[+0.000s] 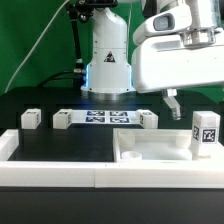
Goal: Assemble one leg
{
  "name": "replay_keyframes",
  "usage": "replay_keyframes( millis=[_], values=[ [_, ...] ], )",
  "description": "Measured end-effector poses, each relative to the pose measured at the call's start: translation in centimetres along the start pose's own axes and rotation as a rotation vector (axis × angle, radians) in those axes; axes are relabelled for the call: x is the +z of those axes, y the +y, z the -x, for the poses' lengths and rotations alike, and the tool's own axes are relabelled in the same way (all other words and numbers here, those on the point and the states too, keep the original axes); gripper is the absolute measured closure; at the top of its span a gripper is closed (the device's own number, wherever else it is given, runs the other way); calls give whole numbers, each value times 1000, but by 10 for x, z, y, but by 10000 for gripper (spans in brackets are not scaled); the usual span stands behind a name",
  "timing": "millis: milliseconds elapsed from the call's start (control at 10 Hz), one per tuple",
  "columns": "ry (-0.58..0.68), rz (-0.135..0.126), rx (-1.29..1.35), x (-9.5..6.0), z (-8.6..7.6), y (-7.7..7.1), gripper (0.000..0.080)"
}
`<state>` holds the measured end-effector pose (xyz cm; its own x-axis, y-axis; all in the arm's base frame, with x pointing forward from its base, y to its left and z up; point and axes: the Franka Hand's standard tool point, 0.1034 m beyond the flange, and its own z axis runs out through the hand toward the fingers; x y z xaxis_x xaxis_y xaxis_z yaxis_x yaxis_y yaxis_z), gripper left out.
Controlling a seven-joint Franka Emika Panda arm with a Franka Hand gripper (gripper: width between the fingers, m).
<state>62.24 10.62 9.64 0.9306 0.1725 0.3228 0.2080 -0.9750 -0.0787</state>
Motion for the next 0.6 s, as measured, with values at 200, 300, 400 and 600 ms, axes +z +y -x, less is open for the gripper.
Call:
replay_keyframes(
  millis=[200,300,400,600],
  values=[
    [-159,-38,11,2,5,-3,151],
    [-235,-58,21,2,4,-5,151],
    [-289,-72,33,4,1,-6,151],
    [-321,-81,33,5,1,-8,151]
  ],
)
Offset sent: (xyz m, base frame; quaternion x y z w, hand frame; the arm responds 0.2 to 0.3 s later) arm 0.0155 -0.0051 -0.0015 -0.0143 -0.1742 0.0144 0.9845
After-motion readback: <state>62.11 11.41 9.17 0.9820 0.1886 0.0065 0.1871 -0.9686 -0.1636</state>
